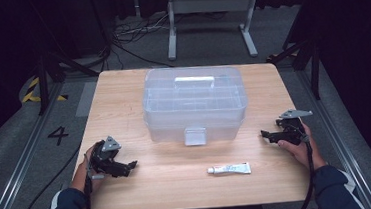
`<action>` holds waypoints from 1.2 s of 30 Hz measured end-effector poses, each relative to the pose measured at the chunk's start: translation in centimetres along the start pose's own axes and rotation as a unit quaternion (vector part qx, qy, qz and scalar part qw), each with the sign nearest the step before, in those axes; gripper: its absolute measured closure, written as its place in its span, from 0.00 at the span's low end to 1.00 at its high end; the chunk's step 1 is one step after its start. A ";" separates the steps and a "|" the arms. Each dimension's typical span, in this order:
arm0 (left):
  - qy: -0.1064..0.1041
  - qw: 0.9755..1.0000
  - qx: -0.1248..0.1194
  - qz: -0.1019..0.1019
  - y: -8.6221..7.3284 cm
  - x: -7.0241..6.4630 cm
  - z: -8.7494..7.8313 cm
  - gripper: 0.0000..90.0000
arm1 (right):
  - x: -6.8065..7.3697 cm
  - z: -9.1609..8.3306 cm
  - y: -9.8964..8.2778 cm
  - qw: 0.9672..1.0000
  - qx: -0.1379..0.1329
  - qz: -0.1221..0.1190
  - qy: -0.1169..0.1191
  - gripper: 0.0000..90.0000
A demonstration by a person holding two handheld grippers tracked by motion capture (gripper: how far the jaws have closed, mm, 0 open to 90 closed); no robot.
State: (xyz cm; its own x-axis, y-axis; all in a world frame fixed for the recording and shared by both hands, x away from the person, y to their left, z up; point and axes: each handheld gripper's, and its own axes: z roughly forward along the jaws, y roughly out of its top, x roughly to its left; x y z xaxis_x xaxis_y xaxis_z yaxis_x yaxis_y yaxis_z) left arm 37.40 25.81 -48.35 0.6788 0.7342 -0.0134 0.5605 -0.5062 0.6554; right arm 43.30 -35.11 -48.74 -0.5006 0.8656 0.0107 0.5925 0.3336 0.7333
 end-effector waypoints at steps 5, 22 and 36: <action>-0.004 1.000 -0.002 0.002 0.1 0.1 0.1 0.00 | 0.0 0.1 0.1 1.000 0.001 0.000 -0.003 0.16; -0.035 0.998 -0.001 0.042 1.4 0.9 1.2 0.00 | -0.1 0.1 0.1 1.000 0.001 0.001 -0.006 0.15; -0.041 0.998 -0.002 0.045 1.4 1.0 1.2 0.00 | -0.3 -0.3 0.3 1.000 -0.001 -0.004 0.003 0.19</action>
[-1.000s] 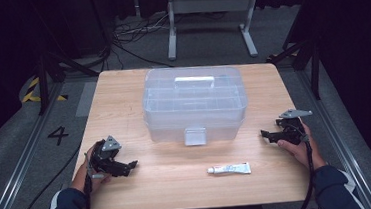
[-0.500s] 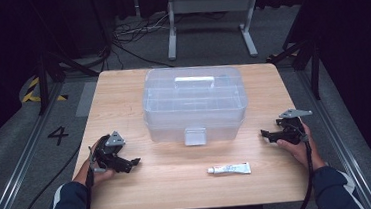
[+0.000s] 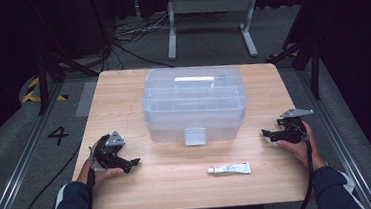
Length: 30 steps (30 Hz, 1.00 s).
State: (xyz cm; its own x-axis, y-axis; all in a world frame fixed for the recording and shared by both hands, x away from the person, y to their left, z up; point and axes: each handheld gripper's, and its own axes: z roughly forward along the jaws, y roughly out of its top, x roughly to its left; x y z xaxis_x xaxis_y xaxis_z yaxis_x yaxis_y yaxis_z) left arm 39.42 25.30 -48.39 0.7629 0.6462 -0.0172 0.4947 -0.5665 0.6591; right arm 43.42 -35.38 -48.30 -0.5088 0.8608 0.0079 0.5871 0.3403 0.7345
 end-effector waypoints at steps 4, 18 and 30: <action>0.000 1.000 0.000 0.000 0.0 0.0 0.0 0.00 | 0.5 -0.7 0.6 1.000 -0.013 -0.014 0.008 0.22; 0.003 1.000 0.000 -0.001 0.0 -0.1 0.0 0.00 | 2.3 -2.5 2.2 0.998 -0.044 -0.043 0.019 0.25; 0.003 1.000 0.000 -0.001 0.0 -0.1 0.0 0.00 | 3.9 -3.8 3.4 0.996 -0.052 -0.073 0.025 0.28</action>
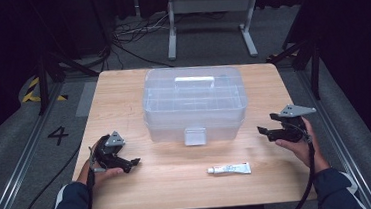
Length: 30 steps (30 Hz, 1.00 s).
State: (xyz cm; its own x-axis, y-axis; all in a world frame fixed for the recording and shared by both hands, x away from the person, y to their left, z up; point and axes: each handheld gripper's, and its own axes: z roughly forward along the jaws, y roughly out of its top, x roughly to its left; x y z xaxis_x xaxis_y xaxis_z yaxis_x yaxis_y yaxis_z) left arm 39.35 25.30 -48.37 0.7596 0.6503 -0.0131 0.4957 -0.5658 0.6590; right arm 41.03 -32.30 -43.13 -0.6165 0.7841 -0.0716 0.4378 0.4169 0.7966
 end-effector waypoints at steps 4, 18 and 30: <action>0.000 1.000 -0.001 0.000 0.0 0.0 0.0 0.00 | 0.2 -0.4 0.4 1.000 -0.009 -0.005 0.001 0.28; -0.001 1.000 -0.001 0.000 0.0 0.0 0.0 0.00 | 0.2 -1.1 2.5 0.999 -0.030 -0.013 0.002 0.28; -0.001 1.000 -0.001 0.000 0.0 0.0 0.0 0.01 | 0.8 -1.3 5.4 0.998 -0.056 -0.025 0.013 0.28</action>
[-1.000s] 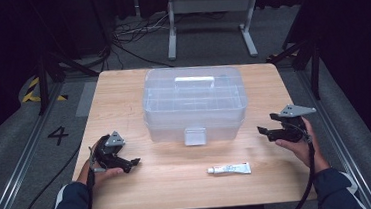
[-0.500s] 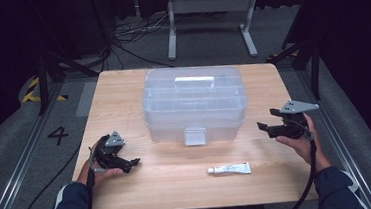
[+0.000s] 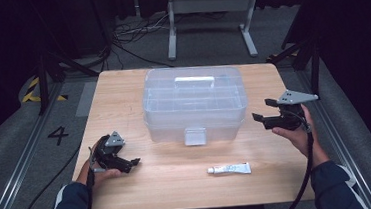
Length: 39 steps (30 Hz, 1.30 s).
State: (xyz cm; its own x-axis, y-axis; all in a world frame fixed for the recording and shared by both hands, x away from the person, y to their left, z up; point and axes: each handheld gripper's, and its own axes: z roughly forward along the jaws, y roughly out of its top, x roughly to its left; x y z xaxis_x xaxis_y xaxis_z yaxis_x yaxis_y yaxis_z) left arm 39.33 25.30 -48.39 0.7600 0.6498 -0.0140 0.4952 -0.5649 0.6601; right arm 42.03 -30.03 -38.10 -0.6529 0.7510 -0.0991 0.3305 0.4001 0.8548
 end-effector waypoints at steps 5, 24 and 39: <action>0.000 1.000 0.000 0.000 0.0 0.0 0.0 0.00 | 0.0 -0.1 0.5 1.000 -0.006 -0.001 0.002 0.29; 0.001 1.000 0.000 -0.002 0.1 0.0 0.1 0.00 | -0.2 0.5 2.8 1.000 -0.012 -0.016 0.006 0.30; -0.025 0.997 -0.066 0.023 4.9 -0.2 0.5 0.20 | -1.5 1.6 4.6 1.000 -0.021 -0.001 -0.016 0.33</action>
State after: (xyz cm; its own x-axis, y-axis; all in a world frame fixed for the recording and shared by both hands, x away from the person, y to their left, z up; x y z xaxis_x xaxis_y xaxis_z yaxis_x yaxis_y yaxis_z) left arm 41.80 22.20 -45.53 0.8017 0.5975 -0.0168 0.4028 -0.5192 0.7538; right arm 45.64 -28.43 -34.82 -0.6305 0.7675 -0.1161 0.3010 0.3796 0.8748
